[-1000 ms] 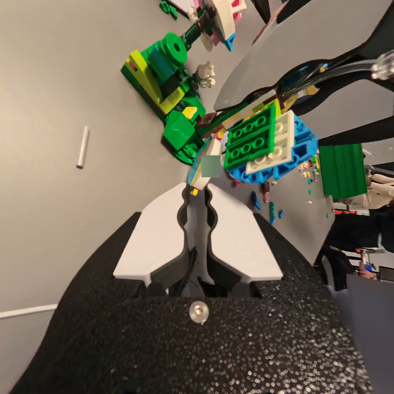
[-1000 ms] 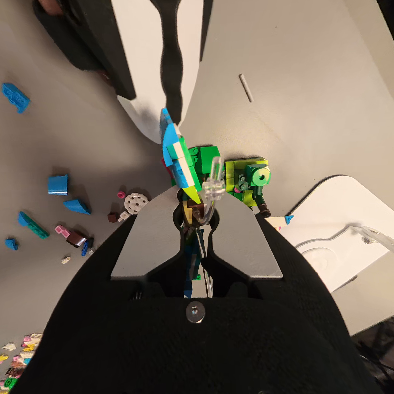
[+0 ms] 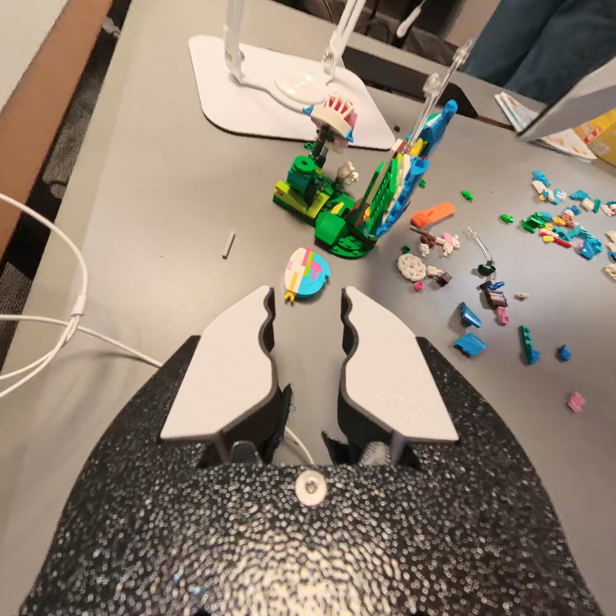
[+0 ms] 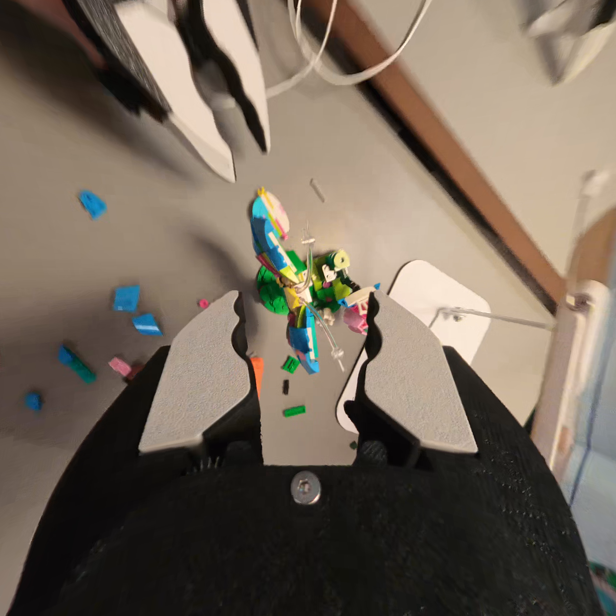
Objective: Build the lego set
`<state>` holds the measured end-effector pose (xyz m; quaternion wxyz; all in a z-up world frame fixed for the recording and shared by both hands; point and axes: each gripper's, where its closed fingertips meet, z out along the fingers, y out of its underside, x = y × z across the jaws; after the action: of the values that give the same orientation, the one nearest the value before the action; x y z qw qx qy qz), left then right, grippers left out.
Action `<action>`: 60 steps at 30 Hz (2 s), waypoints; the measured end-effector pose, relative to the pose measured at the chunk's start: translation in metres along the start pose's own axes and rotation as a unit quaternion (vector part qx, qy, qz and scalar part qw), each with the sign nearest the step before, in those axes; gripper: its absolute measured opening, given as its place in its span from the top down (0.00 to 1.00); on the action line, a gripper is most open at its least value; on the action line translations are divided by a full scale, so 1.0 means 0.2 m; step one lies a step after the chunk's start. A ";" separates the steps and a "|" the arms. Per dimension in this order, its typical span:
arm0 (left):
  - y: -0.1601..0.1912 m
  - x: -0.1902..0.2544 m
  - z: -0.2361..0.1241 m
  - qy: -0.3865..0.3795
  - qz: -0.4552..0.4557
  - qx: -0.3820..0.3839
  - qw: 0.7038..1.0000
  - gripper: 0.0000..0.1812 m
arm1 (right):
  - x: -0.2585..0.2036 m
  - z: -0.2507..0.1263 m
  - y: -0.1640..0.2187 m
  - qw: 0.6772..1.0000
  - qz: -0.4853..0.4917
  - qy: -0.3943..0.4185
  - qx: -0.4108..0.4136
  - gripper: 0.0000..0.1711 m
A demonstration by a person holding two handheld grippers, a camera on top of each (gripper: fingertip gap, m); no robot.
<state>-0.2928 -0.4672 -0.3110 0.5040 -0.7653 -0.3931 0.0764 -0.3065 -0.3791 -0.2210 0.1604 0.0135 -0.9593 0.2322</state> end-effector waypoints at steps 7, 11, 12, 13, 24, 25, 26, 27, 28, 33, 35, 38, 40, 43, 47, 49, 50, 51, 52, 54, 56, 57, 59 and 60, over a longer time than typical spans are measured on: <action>-0.04 0.04 -0.01 -0.010 0.030 0.035 0.999 0.76 | -0.15 -0.33 0.06 0.951 0.131 0.181 0.214 0.60; -0.15 0.00 -0.06 -0.078 0.054 0.122 0.988 0.75 | -0.25 -0.40 0.33 0.857 0.222 0.354 0.302 0.62; -0.18 -0.01 -0.08 -0.104 0.064 0.152 0.981 0.75 | -0.27 -0.42 0.41 0.827 0.240 0.401 0.312 0.64; -0.21 -0.02 -0.10 -0.126 0.073 0.180 0.973 0.76 | -0.30 -0.45 0.50 0.800 0.254 0.442 0.316 0.67; -0.29 -0.06 -0.17 -0.232 0.180 0.263 0.919 0.77 | -0.42 -0.49 0.86 0.734 0.293 0.541 0.287 0.78; -0.29 -0.05 -0.16 -0.231 0.189 0.262 0.918 0.77 | -0.41 -0.49 0.86 0.733 0.293 0.542 0.288 0.79; -0.28 -0.04 -0.15 -0.234 0.198 0.257 0.916 0.77 | -0.41 -0.50 0.86 0.732 0.287 0.547 0.288 0.80; -0.28 -0.04 -0.14 -0.238 0.208 0.251 0.915 0.77 | -0.41 -0.50 0.85 0.732 0.278 0.553 0.283 0.81; -0.27 -0.03 -0.13 -0.241 0.219 0.245 0.913 0.77 | -0.41 -0.49 0.85 0.736 0.271 0.555 0.276 0.82; -0.27 -0.03 -0.10 -0.253 0.242 0.233 0.907 0.77 | -0.39 -0.46 0.83 0.748 0.255 0.548 0.273 0.84; -0.27 -0.04 -0.09 -0.254 0.240 0.230 0.908 0.77 | -0.38 -0.46 0.83 0.750 0.254 0.546 0.273 0.85; -0.27 -0.04 -0.09 -0.255 0.240 0.228 0.908 0.77 | -0.38 -0.45 0.83 0.752 0.250 0.547 0.270 0.85; -0.27 -0.04 -0.09 -0.254 0.242 0.227 0.909 0.77 | -0.38 -0.45 0.83 0.754 0.247 0.547 0.269 0.85; -0.26 -0.04 -0.08 -0.252 0.244 0.222 0.910 0.77 | -0.38 -0.45 0.83 0.754 0.246 0.546 0.268 0.85; -0.26 -0.03 -0.06 -0.245 0.246 0.215 0.913 0.75 | -0.38 -0.44 0.82 0.756 0.244 0.544 0.270 0.86; -0.24 -0.03 -0.03 -0.234 0.251 0.197 0.919 0.74 | -0.38 -0.44 0.82 0.759 0.241 0.542 0.269 0.86; -0.23 -0.02 -0.02 -0.227 0.260 0.189 0.919 0.74 | -0.38 -0.44 0.81 0.760 0.240 0.541 0.269 0.86; -0.22 0.00 0.00 -0.218 0.270 0.179 0.921 0.75 | -0.38 -0.44 0.81 0.760 0.240 0.541 0.269 0.86; -0.20 0.02 0.02 -0.202 0.279 0.166 0.924 0.77 | -0.38 -0.44 0.81 0.759 0.241 0.541 0.271 0.86; -0.14 0.03 0.05 -0.172 0.282 0.118 0.936 0.74 | -0.38 -0.45 0.82 0.754 0.244 0.543 0.277 0.86; -0.08 0.03 0.07 -0.137 0.279 0.058 0.949 0.73 | -0.38 -0.45 0.82 0.754 0.246 0.542 0.279 0.86; -0.06 0.02 0.08 -0.123 0.274 0.036 0.953 0.72 | -0.38 -0.45 0.82 0.755 0.244 0.541 0.279 0.86; -0.01 0.01 0.13 -0.076 0.251 -0.021 0.965 0.71 | -0.39 -0.44 0.80 0.760 0.237 0.537 0.278 0.86; 0.01 0.01 0.16 -0.057 0.234 -0.051 0.969 0.69 | -0.39 -0.43 0.79 0.763 0.233 0.535 0.278 0.86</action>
<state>-0.3066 -0.4439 -0.3280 0.4090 -0.8551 -0.2344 0.2156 -0.2223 -0.2022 -0.2425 0.5772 -0.2931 -0.5849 0.4887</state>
